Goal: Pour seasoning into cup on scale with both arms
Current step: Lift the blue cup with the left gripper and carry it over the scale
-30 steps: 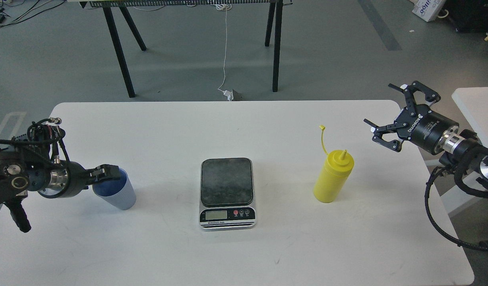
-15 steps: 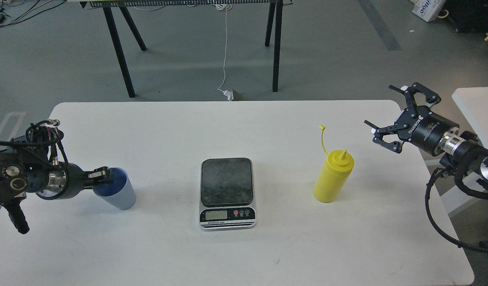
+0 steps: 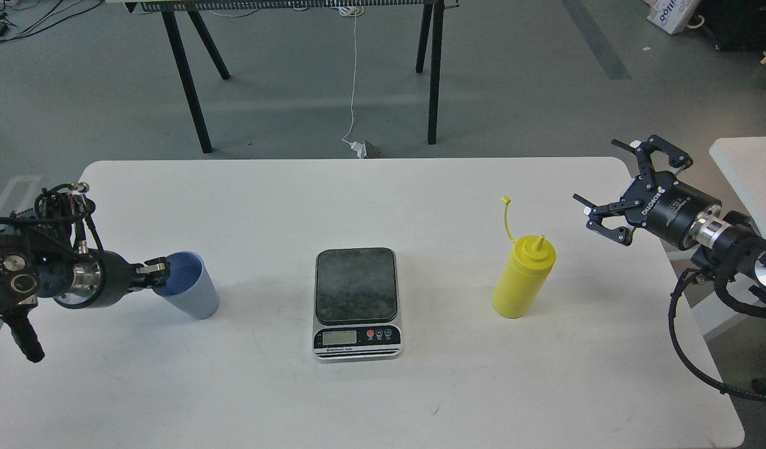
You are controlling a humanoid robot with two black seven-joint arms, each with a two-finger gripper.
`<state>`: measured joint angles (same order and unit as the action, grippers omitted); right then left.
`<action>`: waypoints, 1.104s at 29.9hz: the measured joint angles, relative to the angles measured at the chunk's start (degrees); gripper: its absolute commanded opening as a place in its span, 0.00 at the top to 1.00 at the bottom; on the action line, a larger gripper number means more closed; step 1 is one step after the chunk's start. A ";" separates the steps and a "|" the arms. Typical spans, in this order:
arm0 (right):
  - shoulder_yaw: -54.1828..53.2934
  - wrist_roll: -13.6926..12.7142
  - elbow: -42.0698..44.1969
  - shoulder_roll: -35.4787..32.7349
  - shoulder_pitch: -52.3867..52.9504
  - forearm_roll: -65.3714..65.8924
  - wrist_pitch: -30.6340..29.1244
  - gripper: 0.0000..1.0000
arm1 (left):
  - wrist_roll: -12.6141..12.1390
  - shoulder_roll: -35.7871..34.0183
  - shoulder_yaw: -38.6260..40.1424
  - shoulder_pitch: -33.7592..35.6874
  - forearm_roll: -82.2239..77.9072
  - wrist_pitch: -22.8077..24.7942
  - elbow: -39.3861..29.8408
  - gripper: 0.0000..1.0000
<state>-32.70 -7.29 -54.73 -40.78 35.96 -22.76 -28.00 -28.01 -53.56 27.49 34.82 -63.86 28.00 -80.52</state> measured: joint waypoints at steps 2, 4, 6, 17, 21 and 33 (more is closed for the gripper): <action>0.00 0.00 -0.01 0.02 -0.07 0.00 0.00 0.00 | 0.00 -0.04 0.10 0.15 0.35 0.00 -0.04 0.96; 0.00 0.00 -0.02 0.07 -0.09 0.00 0.00 0.00 | 0.00 -0.06 0.35 0.43 0.53 0.00 -0.07 0.95; 0.00 0.00 -0.03 0.08 -0.10 0.00 0.00 0.00 | 0.00 -0.15 1.28 0.78 0.76 0.00 -0.08 0.95; -0.11 0.00 0.42 0.49 -0.11 0.00 0.00 0.00 | 0.02 8.66 3.60 15.97 3.97 0.00 -0.08 0.94; -0.15 0.00 0.61 0.61 -0.05 0.00 0.00 0.00 | 0.02 15.19 2.18 17.39 3.70 0.00 -0.09 0.94; -0.85 0.00 2.60 0.67 0.07 0.00 0.00 0.00 | 0.02 24.61 -6.70 18.43 0.97 0.00 -0.08 0.93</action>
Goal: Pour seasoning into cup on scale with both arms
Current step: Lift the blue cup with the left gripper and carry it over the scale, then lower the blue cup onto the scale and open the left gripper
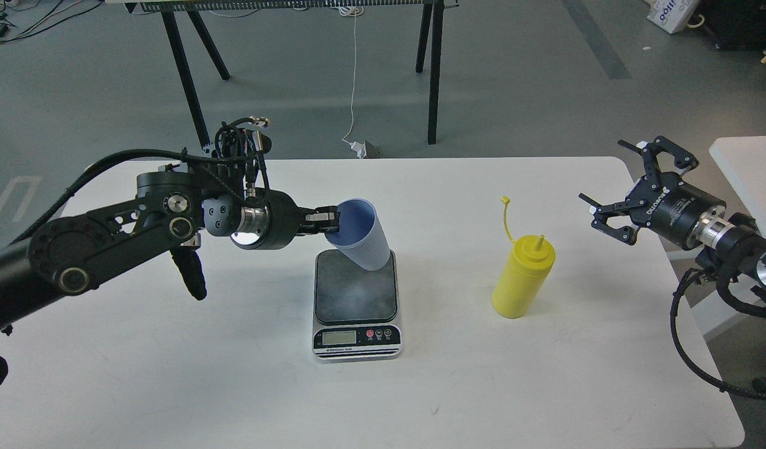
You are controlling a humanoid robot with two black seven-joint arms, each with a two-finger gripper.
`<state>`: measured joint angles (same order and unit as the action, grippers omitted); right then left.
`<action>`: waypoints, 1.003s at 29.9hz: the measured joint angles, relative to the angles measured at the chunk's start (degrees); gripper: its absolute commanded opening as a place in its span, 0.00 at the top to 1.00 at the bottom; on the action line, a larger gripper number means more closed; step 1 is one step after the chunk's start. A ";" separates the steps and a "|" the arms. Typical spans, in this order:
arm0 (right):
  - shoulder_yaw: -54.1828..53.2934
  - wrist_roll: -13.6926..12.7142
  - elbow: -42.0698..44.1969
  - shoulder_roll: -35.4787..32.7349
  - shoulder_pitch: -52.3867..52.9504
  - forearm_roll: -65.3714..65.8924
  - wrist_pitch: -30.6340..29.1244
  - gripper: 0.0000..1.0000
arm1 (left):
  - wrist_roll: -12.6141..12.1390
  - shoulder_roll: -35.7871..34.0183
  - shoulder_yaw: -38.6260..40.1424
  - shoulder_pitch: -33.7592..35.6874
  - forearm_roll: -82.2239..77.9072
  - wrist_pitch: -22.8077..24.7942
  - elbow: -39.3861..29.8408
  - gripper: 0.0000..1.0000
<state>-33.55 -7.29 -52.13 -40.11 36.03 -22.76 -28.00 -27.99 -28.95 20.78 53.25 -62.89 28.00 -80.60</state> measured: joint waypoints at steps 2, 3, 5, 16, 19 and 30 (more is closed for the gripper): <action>-0.35 0.00 0.27 0.02 0.00 0.00 0.00 0.00 | 0.00 0.40 -0.97 -0.15 -0.22 0.00 0.05 0.93; -0.48 0.00 0.32 0.02 0.00 0.00 0.00 0.00 | 0.00 0.47 -1.39 -0.24 -0.25 0.00 0.05 0.93; -0.61 0.00 0.36 0.03 0.00 0.00 0.00 0.00 | 0.00 0.52 -2.15 -0.29 -0.28 0.00 0.08 0.93; -0.73 0.00 0.37 0.04 -0.04 0.00 0.00 0.00 | 0.00 0.10 -3.08 -0.76 -0.53 0.00 0.20 0.90; -0.73 0.00 0.37 0.04 -0.08 0.00 0.00 0.00 | 0.00 0.18 -3.11 -0.83 -0.56 0.00 0.43 0.88; -0.73 0.00 0.37 -0.05 -0.17 0.00 0.00 0.00 | -0.01 0.35 -3.04 -0.86 -0.40 0.00 1.40 0.80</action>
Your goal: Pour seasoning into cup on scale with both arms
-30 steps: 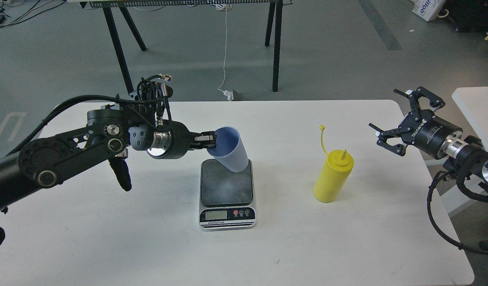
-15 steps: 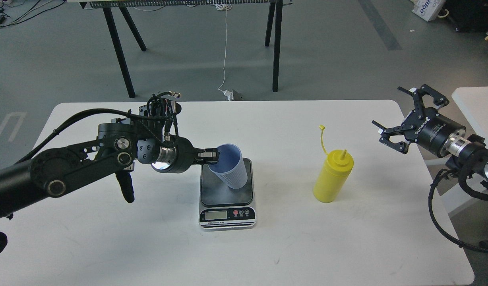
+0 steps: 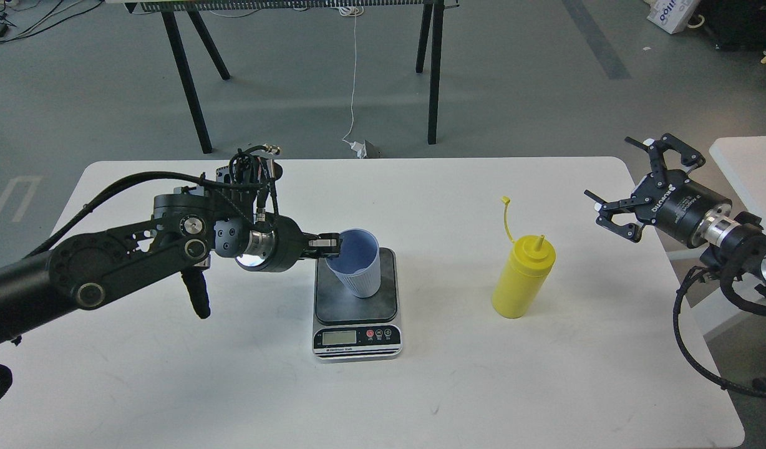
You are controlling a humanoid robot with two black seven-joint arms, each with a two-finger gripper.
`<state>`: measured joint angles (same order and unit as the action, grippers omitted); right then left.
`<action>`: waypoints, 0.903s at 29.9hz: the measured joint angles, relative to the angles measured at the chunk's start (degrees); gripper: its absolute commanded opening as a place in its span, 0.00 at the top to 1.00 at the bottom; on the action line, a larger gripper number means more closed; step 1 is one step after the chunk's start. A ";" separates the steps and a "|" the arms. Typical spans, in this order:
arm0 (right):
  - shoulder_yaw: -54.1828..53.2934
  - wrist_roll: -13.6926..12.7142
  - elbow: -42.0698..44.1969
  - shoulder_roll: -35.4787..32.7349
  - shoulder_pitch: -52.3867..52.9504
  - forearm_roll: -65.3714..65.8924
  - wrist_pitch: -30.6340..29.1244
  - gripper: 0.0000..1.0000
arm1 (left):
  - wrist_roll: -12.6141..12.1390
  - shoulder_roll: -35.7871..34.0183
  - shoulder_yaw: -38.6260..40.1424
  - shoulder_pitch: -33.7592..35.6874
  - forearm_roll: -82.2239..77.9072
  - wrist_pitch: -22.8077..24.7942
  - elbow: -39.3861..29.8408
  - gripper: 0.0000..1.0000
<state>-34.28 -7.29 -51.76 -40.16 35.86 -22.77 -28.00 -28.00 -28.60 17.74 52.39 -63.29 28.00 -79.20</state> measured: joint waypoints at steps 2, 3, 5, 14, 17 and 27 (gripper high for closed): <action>0.01 0.00 0.00 0.00 0.00 0.00 0.00 0.00 | 0.00 -0.22 0.10 0.02 0.30 0.00 0.08 0.74; 0.03 0.00 0.00 0.00 -0.01 0.00 0.00 0.00 | 0.00 -0.35 0.21 0.16 0.53 0.00 0.10 0.70; 0.07 0.00 0.00 0.00 -0.01 0.00 0.00 0.00 | 0.00 -0.63 0.63 0.71 0.82 0.00 0.12 0.59; 0.21 0.00 0.00 0.18 -0.16 0.00 0.00 0.00 | 0.00 -1.84 1.02 6.25 5.41 0.00 3.41 0.17; 0.13 0.00 0.00 0.38 -0.15 0.00 0.00 0.00 | 0.00 -1.87 1.04 8.62 7.97 0.00 4.25 0.13; 0.29 -0.83 -0.21 0.33 0.89 0.00 0.00 0.01 | 0.00 -1.89 2.60 25.22 34.81 0.00 25.21 0.06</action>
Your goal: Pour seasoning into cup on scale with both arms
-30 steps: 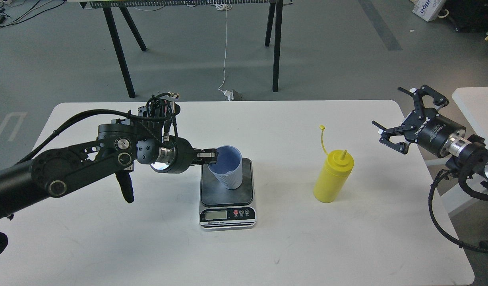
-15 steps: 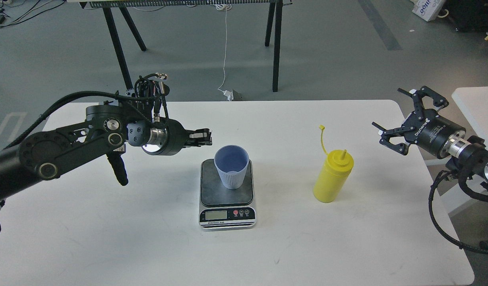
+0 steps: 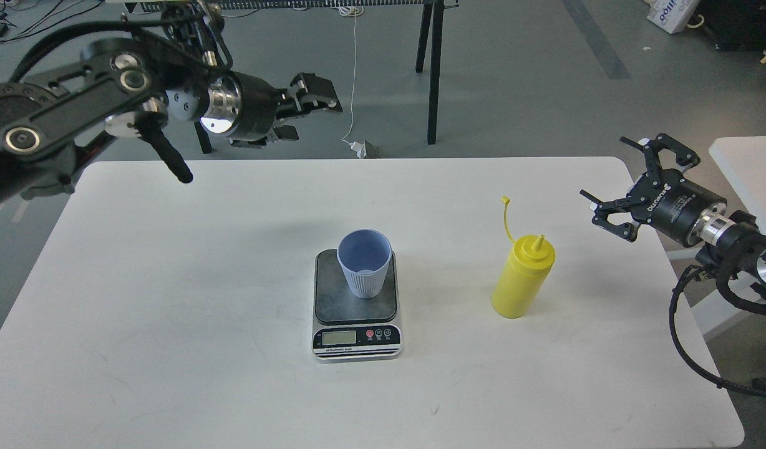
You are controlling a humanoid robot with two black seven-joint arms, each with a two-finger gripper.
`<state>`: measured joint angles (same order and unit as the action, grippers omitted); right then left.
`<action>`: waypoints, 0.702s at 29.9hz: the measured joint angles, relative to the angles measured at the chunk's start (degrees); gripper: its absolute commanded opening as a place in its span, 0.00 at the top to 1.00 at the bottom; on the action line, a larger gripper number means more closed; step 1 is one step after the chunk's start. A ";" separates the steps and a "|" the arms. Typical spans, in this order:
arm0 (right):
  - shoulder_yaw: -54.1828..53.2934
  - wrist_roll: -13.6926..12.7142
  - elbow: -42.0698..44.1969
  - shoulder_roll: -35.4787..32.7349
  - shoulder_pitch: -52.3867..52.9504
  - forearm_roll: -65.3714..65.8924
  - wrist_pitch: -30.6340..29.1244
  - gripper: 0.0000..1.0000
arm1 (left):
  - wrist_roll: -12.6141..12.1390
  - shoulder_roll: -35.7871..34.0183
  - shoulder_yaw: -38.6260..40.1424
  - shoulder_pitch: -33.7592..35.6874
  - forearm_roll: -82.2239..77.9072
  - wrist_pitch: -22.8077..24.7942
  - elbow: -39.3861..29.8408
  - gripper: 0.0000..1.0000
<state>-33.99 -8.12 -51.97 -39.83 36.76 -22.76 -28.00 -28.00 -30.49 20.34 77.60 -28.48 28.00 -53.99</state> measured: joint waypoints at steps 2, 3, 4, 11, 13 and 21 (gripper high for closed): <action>0.06 -0.68 -0.03 -0.29 0.87 0.04 0.00 0.01 | 0.00 0.14 0.87 1.70 7.95 -0.01 6.29 0.05; 0.07 -1.24 -0.03 -0.34 1.42 0.07 0.00 0.01 | 0.00 0.19 1.75 2.09 12.64 0.00 9.16 0.03; 0.07 -2.02 -0.04 -0.37 2.10 0.08 0.00 0.01 | 0.00 0.24 2.78 2.31 16.91 -0.01 11.60 0.01; 1.40 -4.90 0.07 -0.57 6.28 0.09 0.00 0.01 | 0.00 0.02 8.88 -0.28 33.56 -0.01 22.49 0.00; 3.68 -4.96 0.11 -0.65 8.61 0.09 0.00 0.01 | 0.00 -0.19 11.39 -1.91 35.65 -0.03 25.53 0.00; 15.13 -4.88 0.29 -1.08 18.76 -0.13 0.00 0.01 | 0.00 -0.02 22.44 -10.44 41.11 -0.01 34.29 0.00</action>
<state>-18.86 -13.00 -51.69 -40.92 55.52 -22.89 -28.00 -28.00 -30.50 42.78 67.17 12.63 27.99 -19.69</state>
